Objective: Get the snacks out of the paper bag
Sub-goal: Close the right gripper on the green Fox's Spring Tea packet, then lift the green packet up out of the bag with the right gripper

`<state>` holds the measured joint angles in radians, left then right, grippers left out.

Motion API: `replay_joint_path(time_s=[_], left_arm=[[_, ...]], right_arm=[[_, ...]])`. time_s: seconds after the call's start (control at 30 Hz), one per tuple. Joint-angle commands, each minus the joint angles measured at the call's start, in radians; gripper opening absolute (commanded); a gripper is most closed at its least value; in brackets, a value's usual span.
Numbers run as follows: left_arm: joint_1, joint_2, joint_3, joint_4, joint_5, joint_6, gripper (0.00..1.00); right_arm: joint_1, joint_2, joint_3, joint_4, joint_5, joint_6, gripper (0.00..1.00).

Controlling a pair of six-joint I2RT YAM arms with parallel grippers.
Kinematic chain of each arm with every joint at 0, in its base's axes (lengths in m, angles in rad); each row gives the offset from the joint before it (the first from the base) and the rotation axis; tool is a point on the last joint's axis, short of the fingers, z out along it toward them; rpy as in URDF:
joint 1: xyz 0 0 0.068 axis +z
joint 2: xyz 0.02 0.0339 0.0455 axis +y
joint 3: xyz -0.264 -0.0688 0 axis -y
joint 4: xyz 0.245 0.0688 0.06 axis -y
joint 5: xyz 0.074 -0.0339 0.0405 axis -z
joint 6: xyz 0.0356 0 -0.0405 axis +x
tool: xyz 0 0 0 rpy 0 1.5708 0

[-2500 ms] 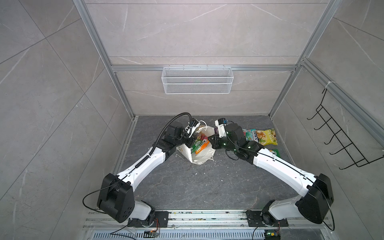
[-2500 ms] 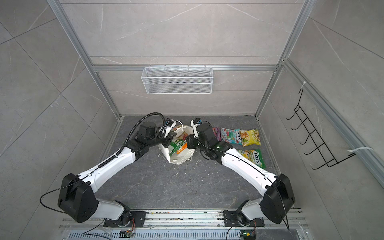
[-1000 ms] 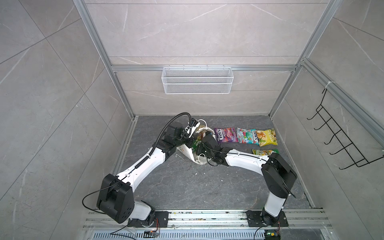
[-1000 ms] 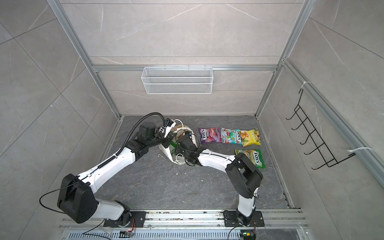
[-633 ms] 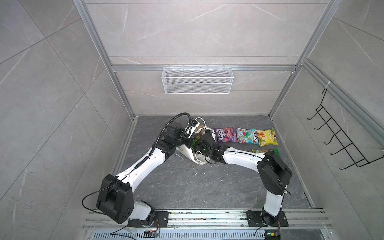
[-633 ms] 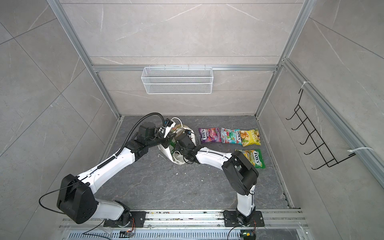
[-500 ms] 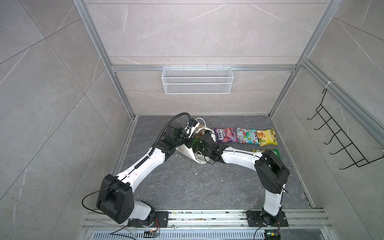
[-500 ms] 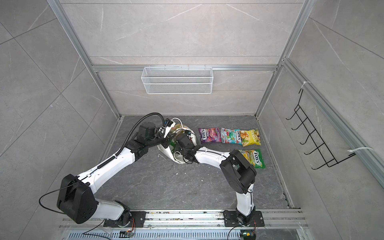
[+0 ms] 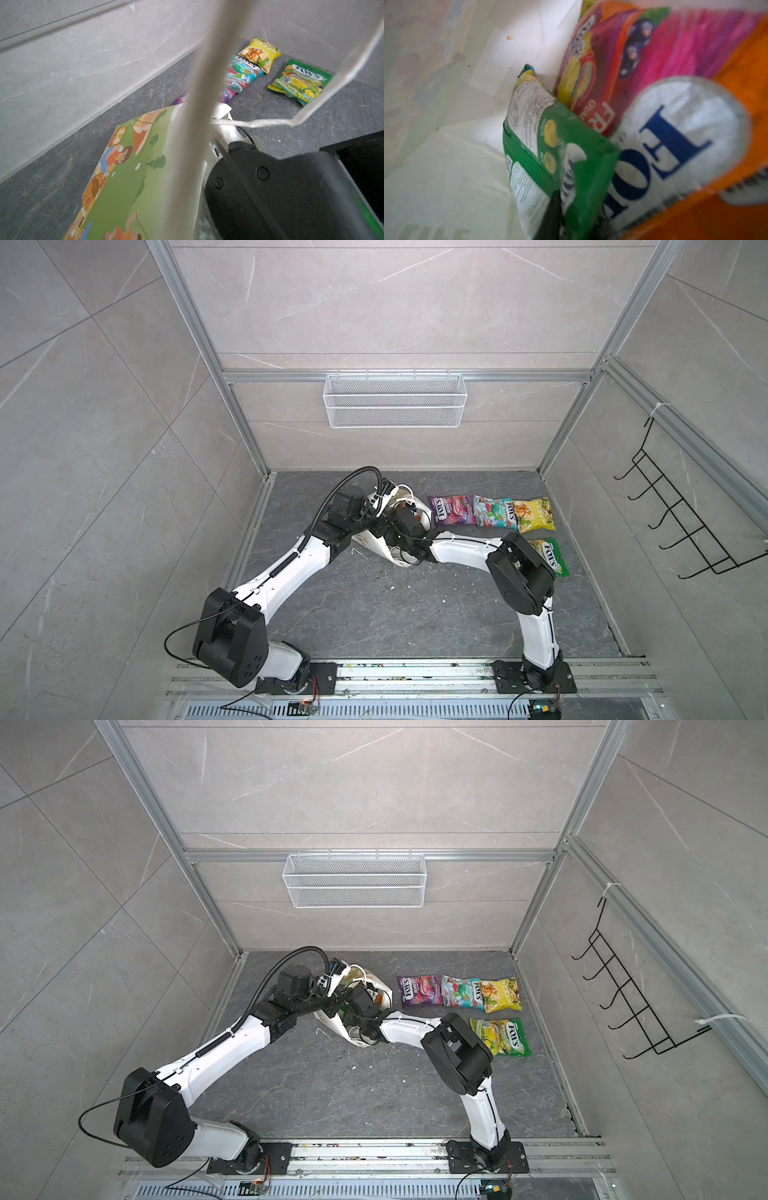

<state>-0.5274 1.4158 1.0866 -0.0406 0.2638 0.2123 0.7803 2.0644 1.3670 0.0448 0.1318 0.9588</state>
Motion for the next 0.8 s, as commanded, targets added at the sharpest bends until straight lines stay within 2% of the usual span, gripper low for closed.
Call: replay_joint_path(time_s=[0.0,0.07,0.43,0.77], left_arm=[[-0.007,-0.037,0.003,0.081,0.045,-0.008,0.00],[-0.006,-0.034,-0.002,0.087,0.037,-0.007,0.00],[-0.008,-0.012,-0.011,0.106,-0.013,-0.008,0.00],[-0.007,0.003,-0.006,0.103,-0.021,-0.011,0.00]], right_arm=[[-0.003,-0.011,-0.005,0.030,0.027,-0.002,0.06],[-0.003,-0.051,-0.031,0.035,0.042,-0.022,0.02],[-0.007,-0.282,-0.165,-0.004,0.076,-0.085,0.00],[-0.022,-0.456,-0.213,-0.084,0.019,-0.144,0.00]])
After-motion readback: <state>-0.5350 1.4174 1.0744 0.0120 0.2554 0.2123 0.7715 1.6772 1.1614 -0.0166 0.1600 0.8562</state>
